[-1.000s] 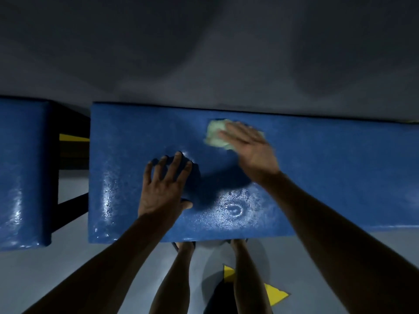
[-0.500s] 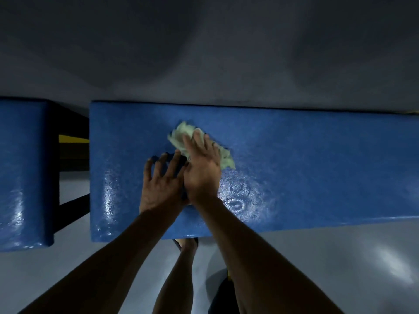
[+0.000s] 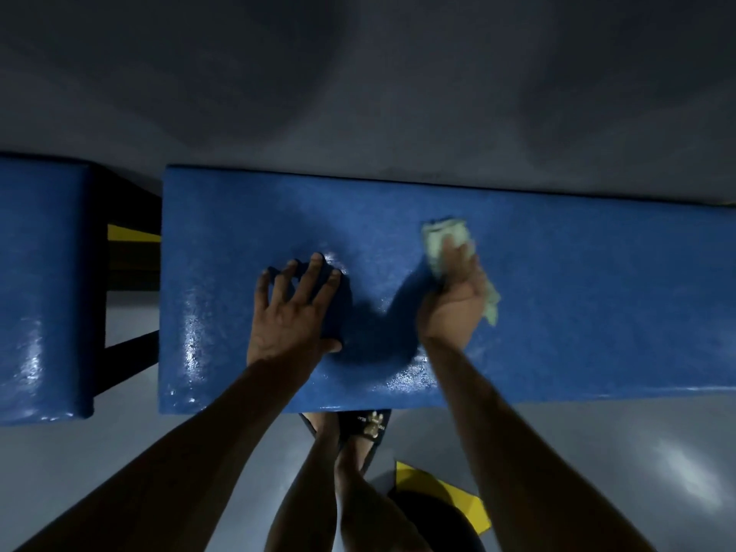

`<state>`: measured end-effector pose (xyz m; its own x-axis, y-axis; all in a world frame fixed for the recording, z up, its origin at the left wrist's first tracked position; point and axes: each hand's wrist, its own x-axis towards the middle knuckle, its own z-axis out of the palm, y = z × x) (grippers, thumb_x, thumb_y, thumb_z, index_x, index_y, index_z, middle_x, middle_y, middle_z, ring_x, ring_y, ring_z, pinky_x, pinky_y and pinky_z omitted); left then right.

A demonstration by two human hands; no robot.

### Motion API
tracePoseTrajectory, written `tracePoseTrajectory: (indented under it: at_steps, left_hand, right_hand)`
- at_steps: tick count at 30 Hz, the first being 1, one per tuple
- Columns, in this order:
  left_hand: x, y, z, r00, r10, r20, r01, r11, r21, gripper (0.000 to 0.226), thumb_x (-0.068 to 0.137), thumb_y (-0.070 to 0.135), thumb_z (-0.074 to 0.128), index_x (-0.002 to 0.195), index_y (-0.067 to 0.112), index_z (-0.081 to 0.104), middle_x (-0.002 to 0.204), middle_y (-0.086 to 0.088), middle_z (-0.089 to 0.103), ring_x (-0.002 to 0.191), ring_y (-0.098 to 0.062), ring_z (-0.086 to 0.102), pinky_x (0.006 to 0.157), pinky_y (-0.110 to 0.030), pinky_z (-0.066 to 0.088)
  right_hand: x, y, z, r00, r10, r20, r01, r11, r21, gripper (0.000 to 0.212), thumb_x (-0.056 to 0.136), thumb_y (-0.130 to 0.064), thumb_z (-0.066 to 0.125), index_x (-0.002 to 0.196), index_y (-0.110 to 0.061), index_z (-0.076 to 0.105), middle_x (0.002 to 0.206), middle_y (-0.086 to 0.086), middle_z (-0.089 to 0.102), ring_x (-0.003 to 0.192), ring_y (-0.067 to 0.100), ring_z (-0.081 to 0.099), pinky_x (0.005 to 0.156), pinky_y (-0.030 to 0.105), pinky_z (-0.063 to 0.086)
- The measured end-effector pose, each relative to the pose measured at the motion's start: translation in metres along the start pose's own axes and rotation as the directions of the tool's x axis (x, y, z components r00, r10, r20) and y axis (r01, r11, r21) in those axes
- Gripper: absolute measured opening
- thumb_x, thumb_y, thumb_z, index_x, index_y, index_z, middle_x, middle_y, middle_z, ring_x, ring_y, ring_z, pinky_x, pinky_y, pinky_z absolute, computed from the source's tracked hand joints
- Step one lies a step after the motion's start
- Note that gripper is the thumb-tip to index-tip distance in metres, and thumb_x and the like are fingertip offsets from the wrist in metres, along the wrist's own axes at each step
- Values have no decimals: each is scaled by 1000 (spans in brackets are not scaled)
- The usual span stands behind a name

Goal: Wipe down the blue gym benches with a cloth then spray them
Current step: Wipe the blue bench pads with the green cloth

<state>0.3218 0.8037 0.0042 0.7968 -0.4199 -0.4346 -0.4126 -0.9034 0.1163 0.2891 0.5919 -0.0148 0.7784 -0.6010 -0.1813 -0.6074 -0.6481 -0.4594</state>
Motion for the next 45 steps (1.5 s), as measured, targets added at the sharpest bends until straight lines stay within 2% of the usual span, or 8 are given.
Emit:
tracePoseTrajectory:
  at_steps: [8, 14, 18, 23, 28, 34, 38, 45]
  left_hand:
    - [-3, -1, 0, 998, 15, -67, -16, 1000, -16, 107, 55, 64, 81, 147, 30, 38, 161, 0, 25, 140, -34, 28, 114, -56, 19]
    - [-4, -3, 2, 999, 23, -45, -23, 1000, -1, 106, 64, 69, 73, 152, 33, 26, 163, 2, 16, 143, -33, 22, 116, -55, 14]
    - [-5, -4, 4, 998, 27, -52, -27, 1000, -6, 107, 63, 69, 72, 152, 34, 25, 163, 3, 15, 143, -33, 21, 116, -54, 15]
    - [-8, -5, 3, 995, 44, -85, -47, 999, -26, 106, 62, 65, 76, 151, 33, 28, 162, 2, 20, 143, -33, 24, 116, -55, 17]
    - [-15, -5, -1, 993, 49, -103, -54, 997, -48, 111, 64, 59, 78, 154, 23, 24, 162, 0, 19, 145, -29, 20, 118, -53, 13]
    - [-43, -24, -2, 988, 35, -150, -46, 997, -68, 99, 68, 50, 80, 150, 22, 33, 158, -7, 30, 139, -34, 31, 115, -54, 21]
    - [-63, -35, 1, 998, 4, -65, -7, 999, -44, 98, 69, 51, 80, 150, 28, 32, 158, -5, 30, 140, -33, 30, 115, -53, 21]
    - [-70, -20, 3, 997, -66, 41, 66, 998, -10, 103, 67, 48, 83, 152, 29, 27, 162, 0, 20, 145, -32, 24, 118, -52, 17]
  right_hand:
    - [-2, 27, -26, 608, -664, 437, 773, 621, -132, 82, 68, 0, 39, 145, -28, 49, 152, -7, 44, 141, 17, 39, 117, 34, 30]
    - [27, 97, -70, 960, -253, 120, 270, 950, -160, 80, 70, 4, 46, 143, -27, 51, 153, 2, 43, 142, 26, 38, 113, 45, 38]
    - [-14, 24, -15, 995, 99, -10, -97, 987, 127, 72, 75, -7, 41, 146, -15, 47, 152, 15, 41, 141, 34, 37, 115, 50, 32]
    - [-92, -19, 25, 934, -319, 161, 317, 948, 43, 70, 78, -3, 38, 143, -24, 51, 154, 0, 41, 145, 24, 33, 120, 41, 23]
    - [-36, 52, -33, 601, -683, 415, 750, 662, 3, 76, 72, 2, 38, 141, -25, 54, 149, -5, 49, 137, 20, 46, 112, 38, 38]
    - [-11, 115, -78, 962, -244, 125, 230, 966, 118, 57, 84, -1, 49, 135, -25, 60, 146, -1, 51, 137, 18, 47, 114, 36, 37]
    - [-52, 68, -24, 995, 54, -88, -35, 978, 205, 68, 69, 3, 40, 132, -11, 62, 143, 12, 52, 135, 33, 47, 115, 47, 35]
    - [-139, 10, 3, 724, -591, 356, 600, 794, 98, 60, 81, -10, 34, 134, -20, 60, 143, 2, 55, 135, 27, 47, 111, 44, 38]
